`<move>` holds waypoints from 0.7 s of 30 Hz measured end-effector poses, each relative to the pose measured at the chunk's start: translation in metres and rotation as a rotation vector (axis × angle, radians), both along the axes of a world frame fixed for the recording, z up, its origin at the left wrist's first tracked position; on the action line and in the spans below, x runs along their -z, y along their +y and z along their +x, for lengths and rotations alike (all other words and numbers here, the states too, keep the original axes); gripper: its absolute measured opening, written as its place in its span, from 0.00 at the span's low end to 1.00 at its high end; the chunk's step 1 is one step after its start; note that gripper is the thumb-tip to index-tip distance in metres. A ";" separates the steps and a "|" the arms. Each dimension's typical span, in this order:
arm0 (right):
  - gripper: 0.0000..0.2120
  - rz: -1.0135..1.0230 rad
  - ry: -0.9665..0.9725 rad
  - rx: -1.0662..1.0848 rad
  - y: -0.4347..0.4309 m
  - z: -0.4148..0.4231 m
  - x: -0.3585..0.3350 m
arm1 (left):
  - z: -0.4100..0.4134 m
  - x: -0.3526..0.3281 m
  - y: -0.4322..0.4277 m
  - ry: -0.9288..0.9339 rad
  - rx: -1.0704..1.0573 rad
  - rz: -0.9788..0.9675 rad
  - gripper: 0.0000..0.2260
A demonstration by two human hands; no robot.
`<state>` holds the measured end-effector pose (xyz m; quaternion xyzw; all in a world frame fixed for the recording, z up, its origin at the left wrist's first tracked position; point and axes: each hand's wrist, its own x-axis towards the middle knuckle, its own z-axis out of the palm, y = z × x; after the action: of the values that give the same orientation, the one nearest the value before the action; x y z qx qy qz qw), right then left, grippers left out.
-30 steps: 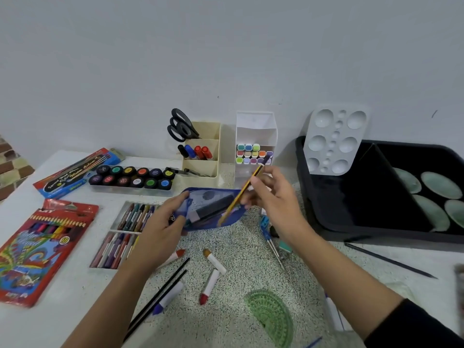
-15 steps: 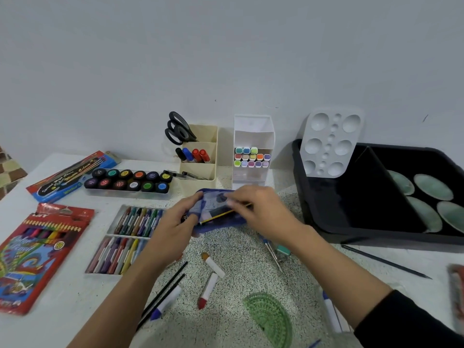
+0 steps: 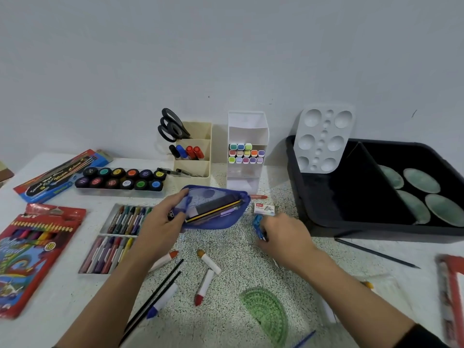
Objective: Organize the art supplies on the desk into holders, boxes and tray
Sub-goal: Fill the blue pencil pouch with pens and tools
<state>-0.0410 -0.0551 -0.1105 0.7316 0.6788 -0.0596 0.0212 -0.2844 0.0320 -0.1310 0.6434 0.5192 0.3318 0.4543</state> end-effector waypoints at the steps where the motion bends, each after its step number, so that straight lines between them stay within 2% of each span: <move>1: 0.08 0.017 0.004 0.000 -0.001 -0.002 0.005 | 0.000 -0.001 -0.001 -0.002 0.003 -0.003 0.23; 5: 0.03 0.036 0.098 0.033 -0.001 0.000 0.020 | -0.002 -0.002 -0.002 0.006 0.028 -0.005 0.23; 7: 0.04 0.052 0.187 0.061 0.001 0.001 0.021 | -0.003 -0.002 -0.003 0.009 0.041 -0.004 0.24; 9: 0.06 0.125 0.424 0.106 0.004 0.003 0.016 | -0.003 -0.002 -0.004 0.007 0.047 -0.004 0.24; 11: 0.07 0.218 0.753 0.122 0.010 0.001 0.000 | -0.003 -0.003 -0.007 0.007 0.047 0.009 0.24; 13: 0.09 0.260 0.989 0.042 0.016 -0.003 -0.018 | -0.003 -0.004 -0.010 0.021 0.062 0.022 0.24; 17: 0.09 0.356 0.927 -0.187 0.029 -0.022 -0.037 | 0.001 -0.008 -0.016 -0.022 0.077 -0.026 0.24; 21: 0.09 0.384 0.630 -0.349 0.043 -0.034 -0.027 | 0.007 -0.010 -0.021 -0.039 0.095 -0.041 0.25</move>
<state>-0.0751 -0.0122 -0.0838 0.5421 0.7648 -0.1485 -0.3149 -0.2775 0.0114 -0.1213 0.6514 0.4858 0.3116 0.4926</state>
